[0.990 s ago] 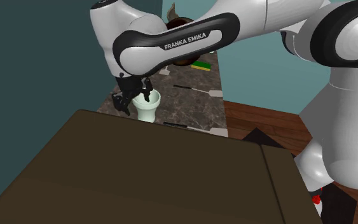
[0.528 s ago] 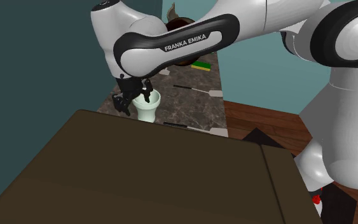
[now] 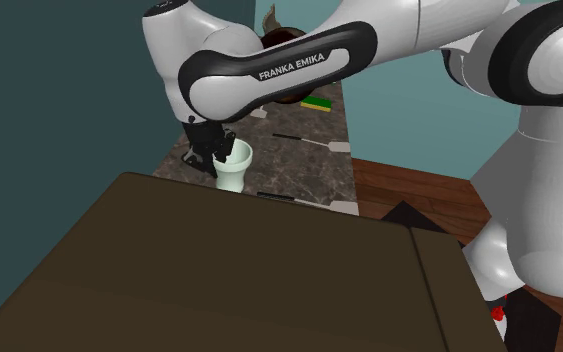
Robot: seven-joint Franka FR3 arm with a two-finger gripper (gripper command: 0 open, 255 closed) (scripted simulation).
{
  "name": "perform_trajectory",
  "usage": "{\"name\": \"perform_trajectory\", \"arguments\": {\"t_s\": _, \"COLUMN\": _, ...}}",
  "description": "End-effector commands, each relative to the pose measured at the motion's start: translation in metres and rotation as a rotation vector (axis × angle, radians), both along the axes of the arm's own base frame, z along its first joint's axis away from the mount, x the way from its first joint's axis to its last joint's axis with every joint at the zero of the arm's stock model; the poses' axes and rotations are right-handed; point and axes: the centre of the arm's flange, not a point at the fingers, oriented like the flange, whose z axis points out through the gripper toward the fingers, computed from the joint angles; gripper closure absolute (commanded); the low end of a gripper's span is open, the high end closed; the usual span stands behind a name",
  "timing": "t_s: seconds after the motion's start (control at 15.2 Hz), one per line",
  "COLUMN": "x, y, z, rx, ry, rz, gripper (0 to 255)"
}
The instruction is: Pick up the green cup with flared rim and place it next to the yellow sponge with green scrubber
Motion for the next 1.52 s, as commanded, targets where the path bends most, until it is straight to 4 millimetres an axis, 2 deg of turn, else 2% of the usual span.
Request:
{"name": "perform_trajectory", "arguments": {"t_s": 0.0, "x": 0.0, "y": 0.0, "z": -0.001, "rx": -0.001, "ry": 0.002, "rz": -0.001, "gripper": 255}}
{"name": "perform_trajectory", "arguments": {"t_s": 0.07, "x": 0.0, "y": 0.0, "z": -0.001, "rx": -0.001, "ry": 0.001, "rz": -0.001, "gripper": 255}}
{"name": "perform_trajectory", "arguments": {"t_s": 1.45, "x": 0.0, "y": 0.0, "z": 0.11, "rx": -0.001, "ry": 0.001, "rz": -0.001, "gripper": 255}}
